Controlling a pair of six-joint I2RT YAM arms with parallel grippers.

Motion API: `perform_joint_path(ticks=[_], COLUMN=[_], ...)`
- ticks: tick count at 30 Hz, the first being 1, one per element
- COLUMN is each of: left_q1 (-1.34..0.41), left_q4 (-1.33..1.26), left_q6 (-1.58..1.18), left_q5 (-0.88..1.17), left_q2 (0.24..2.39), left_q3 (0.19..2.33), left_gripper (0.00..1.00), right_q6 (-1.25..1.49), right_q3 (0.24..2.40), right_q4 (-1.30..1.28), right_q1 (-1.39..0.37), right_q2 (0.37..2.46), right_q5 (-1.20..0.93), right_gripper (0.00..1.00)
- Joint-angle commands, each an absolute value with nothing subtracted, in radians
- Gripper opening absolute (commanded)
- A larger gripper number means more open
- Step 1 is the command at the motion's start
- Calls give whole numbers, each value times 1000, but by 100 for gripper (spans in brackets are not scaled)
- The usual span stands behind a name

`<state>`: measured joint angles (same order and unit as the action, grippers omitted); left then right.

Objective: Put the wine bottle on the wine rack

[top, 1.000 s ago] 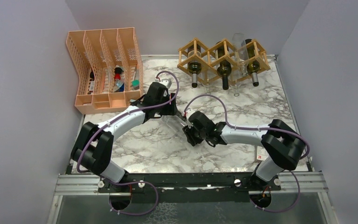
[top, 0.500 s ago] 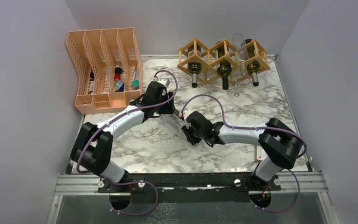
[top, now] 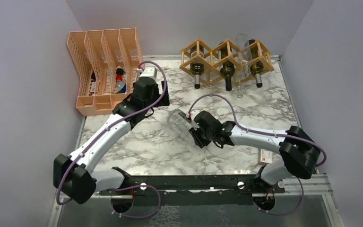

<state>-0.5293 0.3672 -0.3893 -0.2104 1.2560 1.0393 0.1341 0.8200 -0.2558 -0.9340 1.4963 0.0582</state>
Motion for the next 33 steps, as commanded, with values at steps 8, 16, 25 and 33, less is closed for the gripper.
perform_joint_path(ticks=[8,16,25,33], left_q1=[-520,-520,-520,-520], left_q4=[401,400,371,347], left_q6=[-362,-298,-288,-296], left_q5=[-395,-401,-398,-343], left_q2=[1025,911,828,825], left_q3=[1083,1074,1003,950], left_gripper=[93,94,95,96], right_q6=[152,99,153,229], right_q3=[1051,1325,1664,1928], right_q4=[-179,-248,-347,-491], right_q1=[-931,-906,-722,-575], right_q2=[1295,1345,1495,1696], right_q5=[147,324,343,361], right_gripper=[1,1,1,1])
